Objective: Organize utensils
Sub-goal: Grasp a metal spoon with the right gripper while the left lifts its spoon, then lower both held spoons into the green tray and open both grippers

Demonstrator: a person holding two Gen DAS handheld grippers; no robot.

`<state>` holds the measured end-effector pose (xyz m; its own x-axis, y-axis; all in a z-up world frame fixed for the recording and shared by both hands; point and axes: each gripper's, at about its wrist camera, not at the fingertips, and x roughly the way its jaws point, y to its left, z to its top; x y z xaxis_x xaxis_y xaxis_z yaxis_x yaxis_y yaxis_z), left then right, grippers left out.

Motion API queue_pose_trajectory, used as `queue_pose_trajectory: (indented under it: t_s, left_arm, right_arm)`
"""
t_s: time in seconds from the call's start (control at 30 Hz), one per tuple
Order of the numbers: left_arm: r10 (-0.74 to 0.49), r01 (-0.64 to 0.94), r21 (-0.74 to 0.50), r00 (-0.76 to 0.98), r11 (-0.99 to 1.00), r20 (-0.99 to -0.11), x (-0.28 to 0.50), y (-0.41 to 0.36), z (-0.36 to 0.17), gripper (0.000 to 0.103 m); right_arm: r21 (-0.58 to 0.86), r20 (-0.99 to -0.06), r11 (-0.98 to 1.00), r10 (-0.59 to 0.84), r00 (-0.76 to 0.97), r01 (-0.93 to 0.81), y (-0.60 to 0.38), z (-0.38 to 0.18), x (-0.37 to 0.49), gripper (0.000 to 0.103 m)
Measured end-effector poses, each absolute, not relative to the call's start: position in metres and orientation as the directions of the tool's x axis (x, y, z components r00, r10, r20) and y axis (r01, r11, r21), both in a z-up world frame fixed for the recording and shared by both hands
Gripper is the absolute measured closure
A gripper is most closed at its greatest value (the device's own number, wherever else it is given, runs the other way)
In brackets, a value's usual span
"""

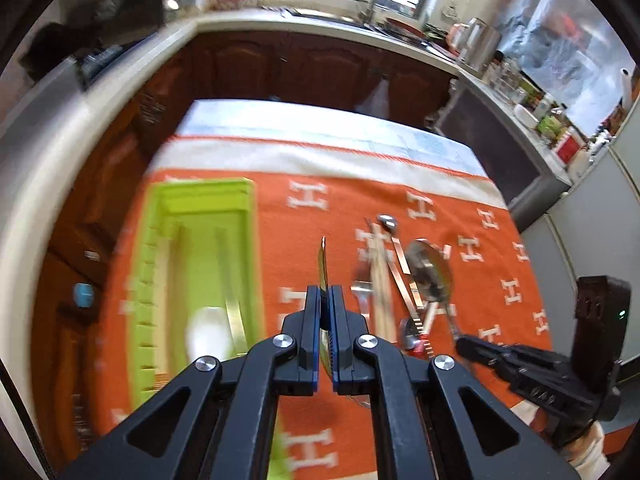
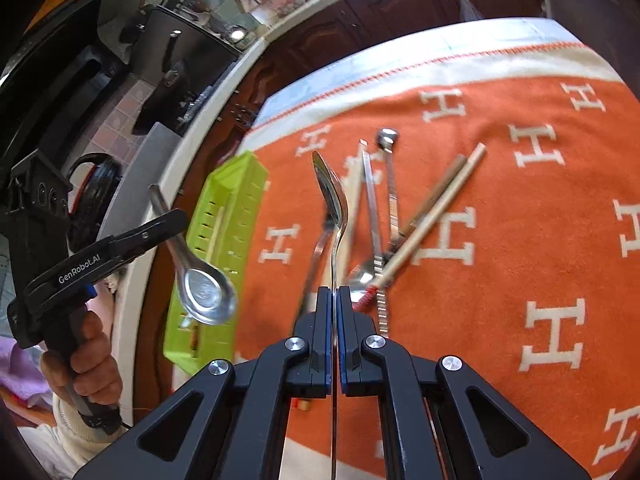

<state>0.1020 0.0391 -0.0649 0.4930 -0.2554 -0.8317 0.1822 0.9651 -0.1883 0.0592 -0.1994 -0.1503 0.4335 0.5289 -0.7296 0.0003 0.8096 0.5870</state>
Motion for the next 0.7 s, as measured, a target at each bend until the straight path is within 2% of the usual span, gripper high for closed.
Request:
queue_pose_trajectory:
  t_s: [0.17,0.37,0.7]
  left_arm:
    - [-0.117,0.117,-0.062,0.555,0.991,-0.823,0.089,0.075,-0.04,0.102]
    - [0.029,0.057,0.07,0.532,0.996,-0.846,0.09,0.104,-0.059,0.101]
    - [0.074,0.123,0.142,0.443,0.982,-0.893,0.125,0.111,-0.117,0.101]
  right_arm:
    - [0.601,-0.707,0.799,0.553,0.442,-0.038,-0.165,-0.118,0.069,0.101]
    - [0.593,-0.718,0.802,0.568,0.402,-0.072,-0.1,-0.099,0.089,0.101]
    - [0.595,-0.741,0.802,0.57,0.353,-0.046,-0.014,-0.124,0.136,0.101]
